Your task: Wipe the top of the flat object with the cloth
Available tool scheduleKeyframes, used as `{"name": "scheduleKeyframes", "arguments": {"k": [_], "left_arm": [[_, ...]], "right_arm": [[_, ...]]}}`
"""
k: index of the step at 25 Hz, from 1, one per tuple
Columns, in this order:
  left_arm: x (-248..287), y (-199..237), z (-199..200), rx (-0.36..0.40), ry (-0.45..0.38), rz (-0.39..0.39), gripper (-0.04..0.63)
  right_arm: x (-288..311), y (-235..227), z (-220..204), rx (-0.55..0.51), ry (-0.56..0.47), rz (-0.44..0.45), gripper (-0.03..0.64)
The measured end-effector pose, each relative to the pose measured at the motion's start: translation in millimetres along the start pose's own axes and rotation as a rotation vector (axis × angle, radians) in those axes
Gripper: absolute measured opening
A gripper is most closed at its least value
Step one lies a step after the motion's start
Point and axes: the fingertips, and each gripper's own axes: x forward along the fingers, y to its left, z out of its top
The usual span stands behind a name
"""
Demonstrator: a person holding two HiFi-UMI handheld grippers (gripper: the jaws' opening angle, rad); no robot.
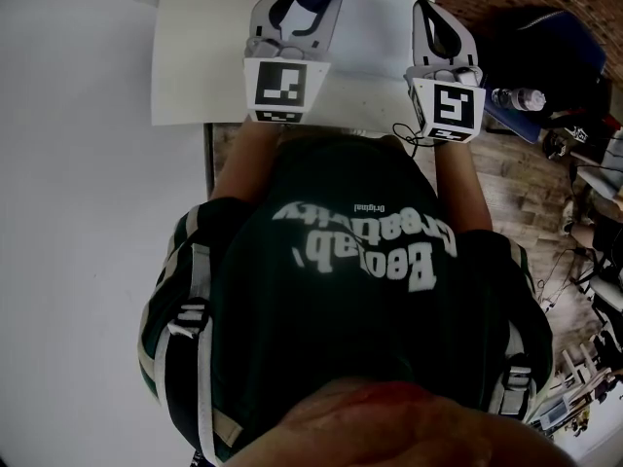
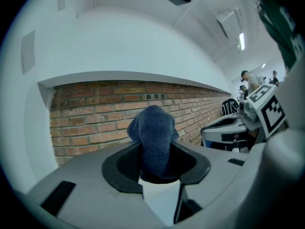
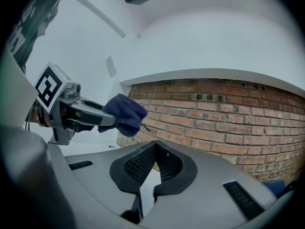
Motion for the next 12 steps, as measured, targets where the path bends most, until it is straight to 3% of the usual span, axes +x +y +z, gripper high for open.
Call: {"name": "scheduleKeyframes", "arguments": {"k": [12], "left_arm": [[2.6,-3.0,2.0,0.005,0.004,-0.008,0.153]], "right_arm": [[0.7,-1.3,-1.6,-0.001,0.009,0.006,-0.005]]}}
